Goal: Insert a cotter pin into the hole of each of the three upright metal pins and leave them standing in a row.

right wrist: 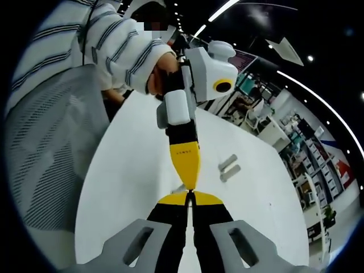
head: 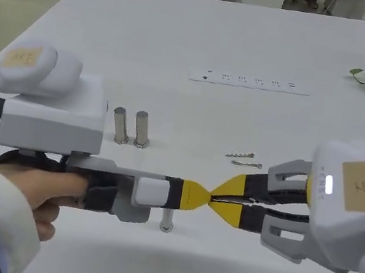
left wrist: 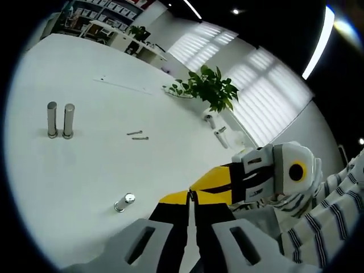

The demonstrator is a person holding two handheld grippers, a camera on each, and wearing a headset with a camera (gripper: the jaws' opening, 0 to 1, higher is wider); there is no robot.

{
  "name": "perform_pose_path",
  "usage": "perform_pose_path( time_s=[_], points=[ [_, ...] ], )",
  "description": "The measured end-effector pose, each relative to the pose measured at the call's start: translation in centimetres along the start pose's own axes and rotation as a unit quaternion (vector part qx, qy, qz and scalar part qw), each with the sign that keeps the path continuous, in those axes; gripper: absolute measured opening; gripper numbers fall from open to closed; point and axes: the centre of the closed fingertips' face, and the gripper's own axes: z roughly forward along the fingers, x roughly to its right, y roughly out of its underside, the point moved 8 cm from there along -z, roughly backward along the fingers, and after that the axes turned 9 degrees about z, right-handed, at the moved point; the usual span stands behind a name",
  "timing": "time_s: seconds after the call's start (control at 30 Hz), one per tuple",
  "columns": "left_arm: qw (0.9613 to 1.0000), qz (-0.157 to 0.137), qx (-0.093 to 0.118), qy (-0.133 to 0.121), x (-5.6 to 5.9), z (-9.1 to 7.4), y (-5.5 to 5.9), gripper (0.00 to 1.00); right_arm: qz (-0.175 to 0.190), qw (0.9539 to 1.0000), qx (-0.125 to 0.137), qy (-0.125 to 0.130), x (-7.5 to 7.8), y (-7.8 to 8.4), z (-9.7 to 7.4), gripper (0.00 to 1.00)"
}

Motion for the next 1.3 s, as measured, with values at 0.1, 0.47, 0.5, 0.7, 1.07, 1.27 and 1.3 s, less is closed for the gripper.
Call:
perform_pose_path(
  time_s=[0.1, 0.47, 0.5, 0.7, 1.07, 1.27, 1.3],
  points=[
    [0.9997, 0.019, -0.005, 0.016, 0.29, -0.23, 0.09, 0.02, -0.008, 1.0000, -0.001, 0.002, 0.05, -0.15, 0.00, 0.02],
    [0.9994, 0.033, 0.010, 0.006, 0.16, -0.05, 0.26, 0.01, -0.004, 1.0000, -0.002, 0.008, 0.23, -0.20, 0.02, 0.02],
    [0.9994, 0.032, 0.011, 0.006, 0.15, -0.02, 0.27, 0.01, -0.003, 1.0000, -0.002, 0.008, 0.24, -0.18, -0.01, 0.02],
    [0.9994, 0.032, 0.015, 0.000, -0.01, 0.07, 0.20, 0.05, 0.000, 0.9999, -0.003, 0.012, 0.32, -0.14, -0.11, 0.02],
    [0.9984, -0.002, 0.053, 0.018, 0.07, -0.15, -0.12, 0.05, 0.000, 0.9999, -0.006, 0.010, 0.15, 0.02, 0.06, 0.02],
    [0.9981, -0.012, 0.056, 0.024, 0.03, -0.28, -0.10, 0.04, 0.000, 0.9999, -0.004, 0.013, 0.06, -0.06, 0.12, 0.02],
    [0.9985, -0.010, 0.050, 0.020, -0.05, -0.25, 0.02, 0.04, -0.001, 0.9999, -0.003, 0.015, 0.09, -0.09, 0.13, 0.02]
  ],
)
